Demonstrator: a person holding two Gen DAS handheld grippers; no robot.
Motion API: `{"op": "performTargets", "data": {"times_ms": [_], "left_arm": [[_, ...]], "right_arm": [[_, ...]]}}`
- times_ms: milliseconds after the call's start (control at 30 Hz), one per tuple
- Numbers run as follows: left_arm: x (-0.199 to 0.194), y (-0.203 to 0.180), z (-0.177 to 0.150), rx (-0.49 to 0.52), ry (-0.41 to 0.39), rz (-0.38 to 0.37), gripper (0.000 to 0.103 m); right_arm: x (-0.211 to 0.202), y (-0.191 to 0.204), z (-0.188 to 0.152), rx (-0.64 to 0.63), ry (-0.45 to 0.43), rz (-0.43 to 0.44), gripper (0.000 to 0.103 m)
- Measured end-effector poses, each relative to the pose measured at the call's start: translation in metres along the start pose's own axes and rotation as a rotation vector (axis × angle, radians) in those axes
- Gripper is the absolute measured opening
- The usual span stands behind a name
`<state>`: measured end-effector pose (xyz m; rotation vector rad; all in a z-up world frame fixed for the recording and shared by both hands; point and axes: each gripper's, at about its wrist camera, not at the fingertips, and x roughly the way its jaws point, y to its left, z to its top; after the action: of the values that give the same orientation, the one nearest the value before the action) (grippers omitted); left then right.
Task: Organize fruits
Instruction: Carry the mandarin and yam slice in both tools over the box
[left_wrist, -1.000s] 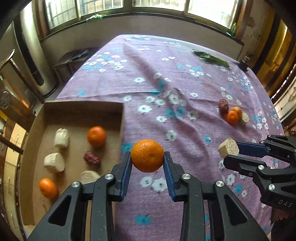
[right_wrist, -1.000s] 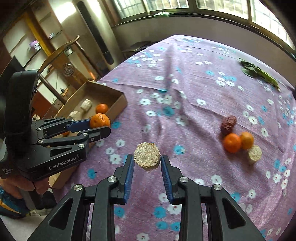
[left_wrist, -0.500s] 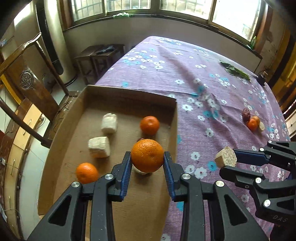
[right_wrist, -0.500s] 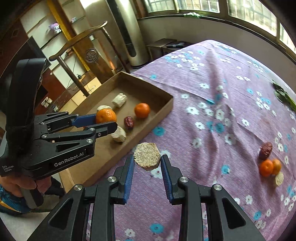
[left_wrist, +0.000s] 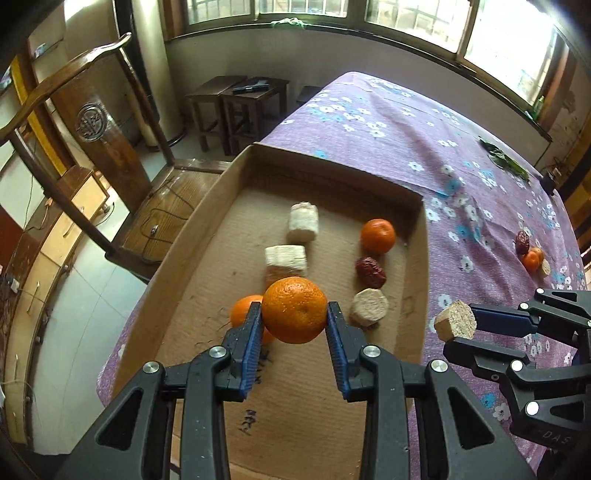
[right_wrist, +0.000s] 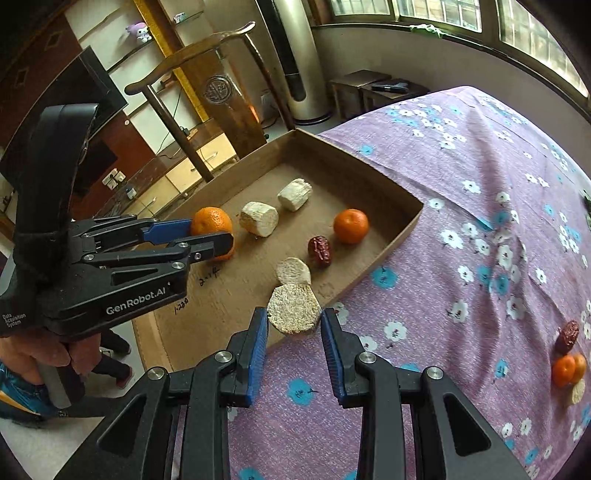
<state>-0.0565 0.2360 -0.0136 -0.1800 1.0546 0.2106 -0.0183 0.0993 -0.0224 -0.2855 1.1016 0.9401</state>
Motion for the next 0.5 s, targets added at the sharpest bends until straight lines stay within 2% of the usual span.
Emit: {"op": "performTargets", "data": {"times_ms": [500], "left_arm": [[0.012, 0.035, -0.026, -0.068, 0.067, 0.046, 0.033]], "right_arm": [[0.047, 0.026, 0.009, -0.048, 0.081, 0.088, 0.032]]}}
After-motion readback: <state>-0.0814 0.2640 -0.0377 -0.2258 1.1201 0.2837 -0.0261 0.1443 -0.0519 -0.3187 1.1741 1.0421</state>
